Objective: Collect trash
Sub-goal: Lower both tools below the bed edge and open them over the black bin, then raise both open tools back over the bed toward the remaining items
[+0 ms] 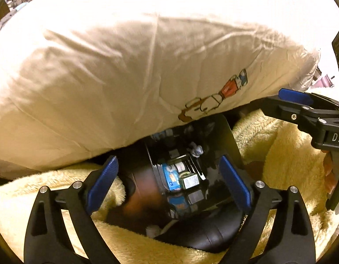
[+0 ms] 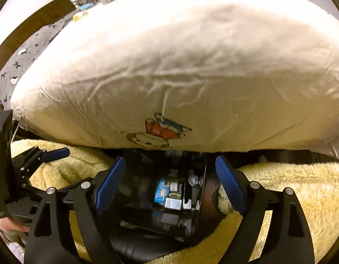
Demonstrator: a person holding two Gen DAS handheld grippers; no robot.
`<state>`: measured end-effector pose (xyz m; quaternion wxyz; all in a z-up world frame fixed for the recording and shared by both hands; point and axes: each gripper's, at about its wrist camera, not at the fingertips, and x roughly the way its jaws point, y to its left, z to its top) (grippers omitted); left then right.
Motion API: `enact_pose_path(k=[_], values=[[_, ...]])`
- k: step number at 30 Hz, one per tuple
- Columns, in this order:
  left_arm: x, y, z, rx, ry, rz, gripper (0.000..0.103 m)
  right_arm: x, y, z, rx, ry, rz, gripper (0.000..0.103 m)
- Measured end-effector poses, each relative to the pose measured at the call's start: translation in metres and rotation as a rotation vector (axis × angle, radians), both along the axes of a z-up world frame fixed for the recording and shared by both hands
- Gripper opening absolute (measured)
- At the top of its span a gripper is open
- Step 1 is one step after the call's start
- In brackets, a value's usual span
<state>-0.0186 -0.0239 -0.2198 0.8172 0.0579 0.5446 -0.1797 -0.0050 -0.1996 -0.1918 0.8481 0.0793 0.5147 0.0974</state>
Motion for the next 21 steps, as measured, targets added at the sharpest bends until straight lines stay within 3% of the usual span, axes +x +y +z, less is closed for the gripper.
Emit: enact_pose_path(k=[13, 21], values=[[0.0, 0.019, 0.077, -0.021, -0.197, 0.057, 0.088, -0.011, -0.011, 0.058, -0.006, -0.199, -0.059, 0.089], [0.009, 0.031, 0.104, -0.024, -0.284, 0.094, 0.088, -0.006, -0.017, 0.087, -0.015, -0.285, -0.069, 0.089]])
